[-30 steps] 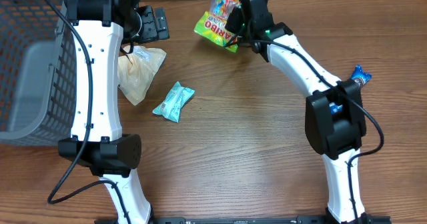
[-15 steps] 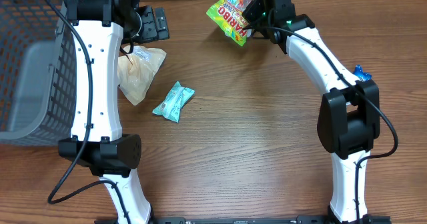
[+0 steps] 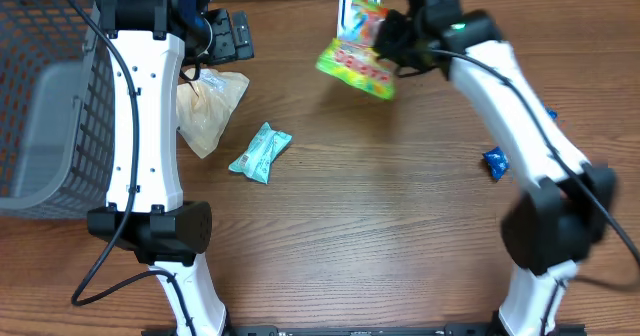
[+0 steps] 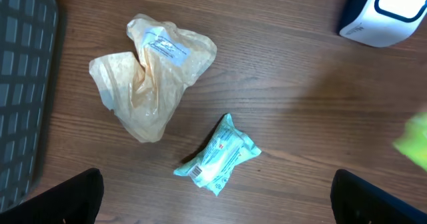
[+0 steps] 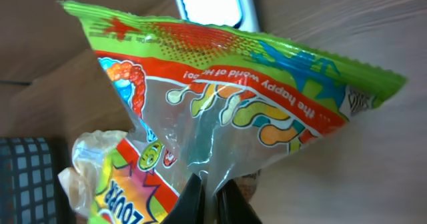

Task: Scan the item barcode
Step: 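Carry the Haribo bag right and drop it near the Oreo pack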

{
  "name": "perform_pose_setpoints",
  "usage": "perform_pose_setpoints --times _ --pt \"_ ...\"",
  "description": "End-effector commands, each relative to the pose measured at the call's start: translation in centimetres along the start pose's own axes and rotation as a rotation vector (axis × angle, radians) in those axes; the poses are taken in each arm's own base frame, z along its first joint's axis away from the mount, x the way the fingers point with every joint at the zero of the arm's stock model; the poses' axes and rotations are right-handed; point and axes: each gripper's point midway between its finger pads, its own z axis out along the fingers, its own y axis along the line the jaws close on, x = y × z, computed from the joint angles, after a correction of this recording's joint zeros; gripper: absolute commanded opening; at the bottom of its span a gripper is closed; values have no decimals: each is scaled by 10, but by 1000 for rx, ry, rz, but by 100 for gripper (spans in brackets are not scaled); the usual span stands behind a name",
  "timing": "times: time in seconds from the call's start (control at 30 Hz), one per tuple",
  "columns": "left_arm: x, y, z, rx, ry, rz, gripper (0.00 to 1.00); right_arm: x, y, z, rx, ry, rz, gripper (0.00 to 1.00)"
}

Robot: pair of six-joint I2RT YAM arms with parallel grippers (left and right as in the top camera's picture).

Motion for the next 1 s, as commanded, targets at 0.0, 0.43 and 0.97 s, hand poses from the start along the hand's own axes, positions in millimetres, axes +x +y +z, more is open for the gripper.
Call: perform_pose_setpoints --times 0.0,0.43,0.97 --pt "1 0 -5 5 -9 5 100 -45 -29 -93 79 -192 8 4" --pt "1 0 -5 5 -9 5 100 -25 -221 -86 563 -102 201 4" --pt "1 0 -5 5 -9 5 100 -12 -288 -57 606 -110 250 68"
